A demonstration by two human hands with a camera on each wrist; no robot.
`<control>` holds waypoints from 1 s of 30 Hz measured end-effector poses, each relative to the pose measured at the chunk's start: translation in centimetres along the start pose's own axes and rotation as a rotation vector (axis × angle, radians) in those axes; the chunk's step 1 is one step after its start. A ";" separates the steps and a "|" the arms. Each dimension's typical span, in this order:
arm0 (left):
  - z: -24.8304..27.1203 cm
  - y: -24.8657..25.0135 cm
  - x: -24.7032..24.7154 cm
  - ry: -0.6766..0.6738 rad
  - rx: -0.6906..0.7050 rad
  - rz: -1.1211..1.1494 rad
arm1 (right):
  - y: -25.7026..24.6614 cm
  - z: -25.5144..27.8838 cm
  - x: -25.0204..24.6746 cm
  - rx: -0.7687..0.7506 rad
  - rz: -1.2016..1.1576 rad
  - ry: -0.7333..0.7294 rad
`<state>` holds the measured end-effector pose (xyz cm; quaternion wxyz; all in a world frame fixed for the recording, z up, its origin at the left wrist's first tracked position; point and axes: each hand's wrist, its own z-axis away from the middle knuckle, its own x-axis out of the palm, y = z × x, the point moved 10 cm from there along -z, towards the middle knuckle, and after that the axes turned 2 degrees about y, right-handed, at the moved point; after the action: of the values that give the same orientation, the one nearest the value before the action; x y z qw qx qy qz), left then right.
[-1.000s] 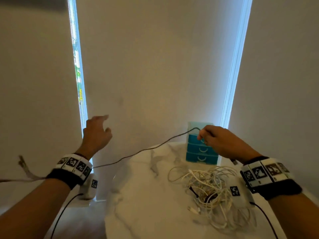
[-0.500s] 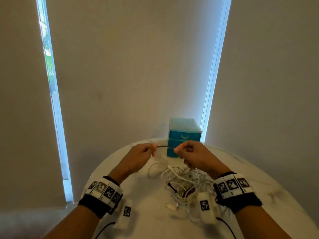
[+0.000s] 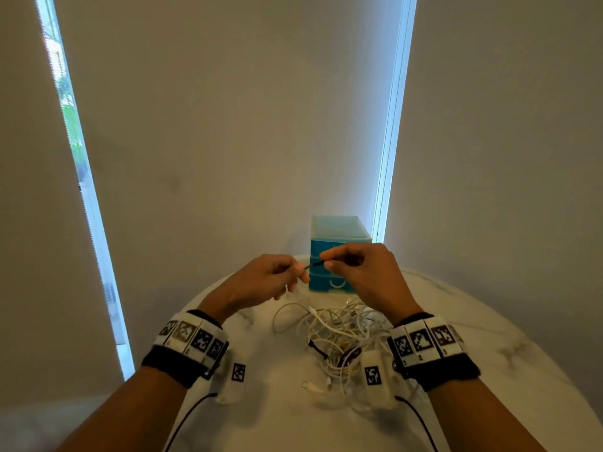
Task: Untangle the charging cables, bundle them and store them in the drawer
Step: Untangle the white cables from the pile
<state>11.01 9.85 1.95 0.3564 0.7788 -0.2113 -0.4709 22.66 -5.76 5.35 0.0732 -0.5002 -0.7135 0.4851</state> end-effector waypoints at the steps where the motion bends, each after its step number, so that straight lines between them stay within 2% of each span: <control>1: -0.1 0.4 0.7 -0.038 0.000 0.034 | -0.3 -0.2 0.0 -0.010 -0.022 0.012; 4: -0.6 0.8 2.0 -0.032 -0.001 0.194 | -0.1 -0.8 -0.8 0.016 -0.194 0.104; 7: -1.5 0.1 2.1 0.133 0.029 0.382 | 1.5 -0.1 -1.8 0.084 -0.329 0.187; 9: -2.3 -0.8 2.7 0.216 0.025 0.510 | 3.4 0.8 -2.3 0.152 -0.335 0.196; 11: -2.9 -1.6 3.7 0.265 0.005 0.629 | 4.8 1.6 -2.1 0.192 -0.311 0.126; 13: -3.3 -2.3 4.8 0.292 -0.023 0.697 | 5.4 2.6 -1.1 0.191 -0.258 -0.027; 17: -3.7 -3.5 6.2 0.262 -0.051 0.762 | 6.1 4.1 0.6 0.199 -0.003 -0.296; 20: -3.4 -5.1 6.1 0.263 -0.104 0.799 | 7.5 4.8 1.1 0.278 0.273 -0.408; 22: -3.0 -6.2 6.0 0.263 -0.150 0.822 | 8.1 5.5 1.6 0.330 0.325 -0.467; 25: -2.7 -7.0 6.1 0.275 -0.198 0.862 | 8.2 6.4 2.1 0.317 0.323 -0.501; 27: -2.6 -6.8 6.3 0.269 -0.218 0.894 | 7.8 6.0 0.9 0.252 0.268 -0.374; 30: -2.5 -5.8 7.2 0.224 -0.211 0.874 | 7.2 4.9 -4.7 0.177 -0.033 0.127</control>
<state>16.57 9.76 -5.80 0.6196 0.6221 -0.4310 -0.2084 26.70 -12.31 -0.89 0.1700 -0.5097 -0.6700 0.5124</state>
